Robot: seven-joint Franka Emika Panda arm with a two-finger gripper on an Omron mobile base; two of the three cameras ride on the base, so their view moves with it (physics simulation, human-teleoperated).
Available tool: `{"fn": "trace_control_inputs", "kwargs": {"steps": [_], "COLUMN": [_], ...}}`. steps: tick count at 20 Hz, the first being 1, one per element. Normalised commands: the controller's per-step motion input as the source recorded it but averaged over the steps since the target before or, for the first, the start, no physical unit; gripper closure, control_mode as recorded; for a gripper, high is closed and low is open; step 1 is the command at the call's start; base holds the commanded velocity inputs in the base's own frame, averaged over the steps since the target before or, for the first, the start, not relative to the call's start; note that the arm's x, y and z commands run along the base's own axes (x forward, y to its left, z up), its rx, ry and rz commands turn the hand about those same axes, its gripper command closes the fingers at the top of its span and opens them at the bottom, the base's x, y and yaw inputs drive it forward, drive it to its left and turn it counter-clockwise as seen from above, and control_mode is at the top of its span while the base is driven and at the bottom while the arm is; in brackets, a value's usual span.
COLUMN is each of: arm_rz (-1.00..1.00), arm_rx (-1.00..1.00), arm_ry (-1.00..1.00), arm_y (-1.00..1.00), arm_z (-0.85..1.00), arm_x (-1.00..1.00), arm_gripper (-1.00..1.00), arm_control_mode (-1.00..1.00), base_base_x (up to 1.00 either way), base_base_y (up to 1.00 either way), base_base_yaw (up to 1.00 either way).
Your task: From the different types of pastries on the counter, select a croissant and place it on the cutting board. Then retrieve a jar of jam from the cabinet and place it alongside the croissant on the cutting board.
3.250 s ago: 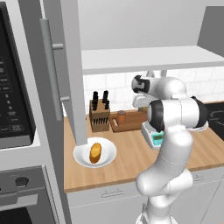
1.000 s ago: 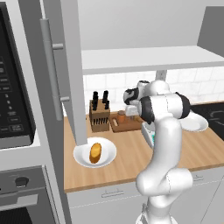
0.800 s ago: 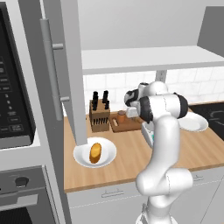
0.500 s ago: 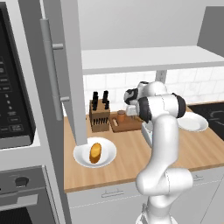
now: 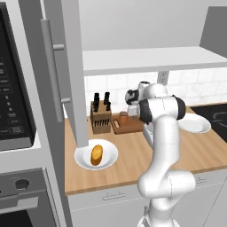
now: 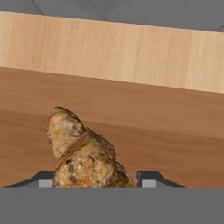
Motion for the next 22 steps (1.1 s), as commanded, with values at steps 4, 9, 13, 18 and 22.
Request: {"fn": "trace_control_inputs", "kwargs": {"steps": [4,9,13,18,22], "arm_rz": [0.00,0.00,0.00,-0.01,-0.03], "arm_rx": [-0.02,0.00,0.00,0.00,-0.04], "arm_ry": [0.00,0.00,0.00,0.00,0.00], "arm_y": [0.09,0.00,0.00,0.02,0.15], "arm_z": [-0.13,-0.08,-0.78,-0.86,-1.00], "arm_x": [0.53,0.02,-0.23,-0.10,-0.32], "arm_gripper": [1.00,1.00,1.00,1.00,1.00], "arm_control_mode": [-1.00,-1.00,-1.00,-1.00,-1.00], "base_base_x": [0.00,0.00,0.00,0.00,0.00], "base_base_y": [0.00,0.00,0.00,0.00,0.00], "base_base_yaw": [0.00,0.00,0.00,0.00,0.00]}}
